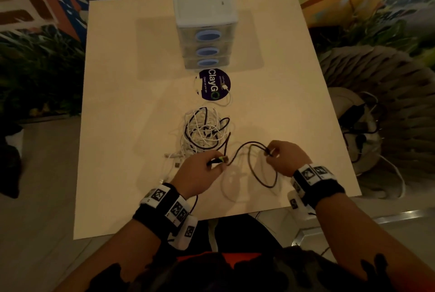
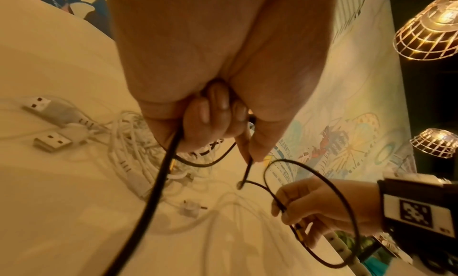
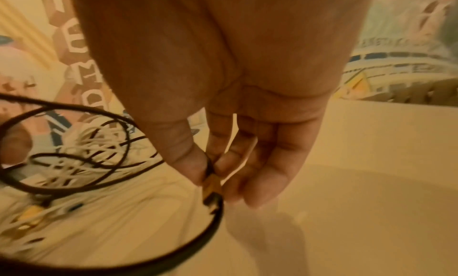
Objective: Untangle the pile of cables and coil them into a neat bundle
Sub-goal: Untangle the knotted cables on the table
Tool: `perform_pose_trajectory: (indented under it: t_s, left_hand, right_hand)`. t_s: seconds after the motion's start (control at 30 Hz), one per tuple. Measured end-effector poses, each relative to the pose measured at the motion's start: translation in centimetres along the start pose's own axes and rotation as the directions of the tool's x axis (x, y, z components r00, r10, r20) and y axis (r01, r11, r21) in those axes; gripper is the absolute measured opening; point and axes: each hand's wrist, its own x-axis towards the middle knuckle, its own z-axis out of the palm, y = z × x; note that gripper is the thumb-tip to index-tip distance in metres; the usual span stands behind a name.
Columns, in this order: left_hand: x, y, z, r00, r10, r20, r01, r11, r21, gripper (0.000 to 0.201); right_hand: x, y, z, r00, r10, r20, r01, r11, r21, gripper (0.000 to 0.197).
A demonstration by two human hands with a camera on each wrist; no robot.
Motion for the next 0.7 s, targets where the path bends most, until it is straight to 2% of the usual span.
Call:
perform_pose_trajectory:
  t_s: [0.1,0.17,0.23,0.3,0.37,0.4,0.47,0.53,0.57,0.63,0.7]
  left_hand:
    - [0.0,-0.9,-0.8,0.992,-0.094,-0.080,0.084,0.990,-0.117,0.012]
    - [-0.1,-1.7,-1.6,0.985,-0.130,-0.116,0.120,0.989,-0.089,0.009]
    - [-0.2,-2.1,-2.2,0.978,-0.149,-0.146,0.143,0.988,-0.052,0.013]
    - [-0.2,-2.6,-2.5,0.969,-0.162,-0.188,0.163,0.987,-0.009,0.015]
    - [-0.3,-2.8,-2.6,0.957,-0.174,-0.232,0.184,0.983,0.022,0.017]
    - [-0.3,-2.9,-2.6,0.950,-0.191,-0.247,0.203,0.979,0.026,0.020]
    - [-0.4,-3.1,-2.7,0.939,-0.219,-0.266,0.236,0.971,0.035,0.024]
    - [-0.3,-3.4,-2.6,0.935,-0.226,-0.273,0.257,0.963,0.083,0.028]
    - [-0.1,-3.6,-2.5,0.935,-0.226,-0.274,0.263,0.959,0.107,0.029]
    - [0.3,-4.1,-2.4,0.932,-0.228,-0.283,0.268,0.957,0.114,0.032]
    - [0.8,-4.4,-2.3,0.927,-0.233,-0.293,0.278,0.952,0.124,0.037]
  right_hand:
    - [-0.2,2.9,-1.1,0.992,0.064,-0.104,-0.059,0.997,0.051,0.019]
    - [-0.1,4.0,-1.5,0.988,0.115,-0.101,-0.107,0.991,0.079,0.024]
    - [0.0,4.1,-1.7,0.986,0.117,-0.115,-0.102,0.987,0.127,0.035]
    - [-0.8,2.6,-1.9,0.962,0.031,-0.272,0.015,0.986,0.165,0.043]
    - [-2.3,-0.7,-2.4,0.889,-0.115,-0.443,0.204,0.966,0.158,0.035]
    - [-3.1,-2.8,-2.5,0.870,-0.198,-0.451,0.293,0.944,0.149,0.027]
    - [-4.5,-7.2,-2.3,0.866,-0.390,-0.312,0.441,0.891,0.111,0.013]
    - [-4.7,-10.7,-1.2,0.849,-0.520,-0.094,0.524,0.852,0.018,0.011]
    - [-4.3,-12.0,-0.4,0.850,-0.526,0.015,0.526,0.849,-0.048,0.016]
    - [-2.8,-13.9,1.3,0.868,-0.452,0.204,0.490,0.845,-0.215,0.030]
    - [-1.7,-15.0,2.5,0.879,-0.387,0.279,0.465,0.825,-0.321,0.036]
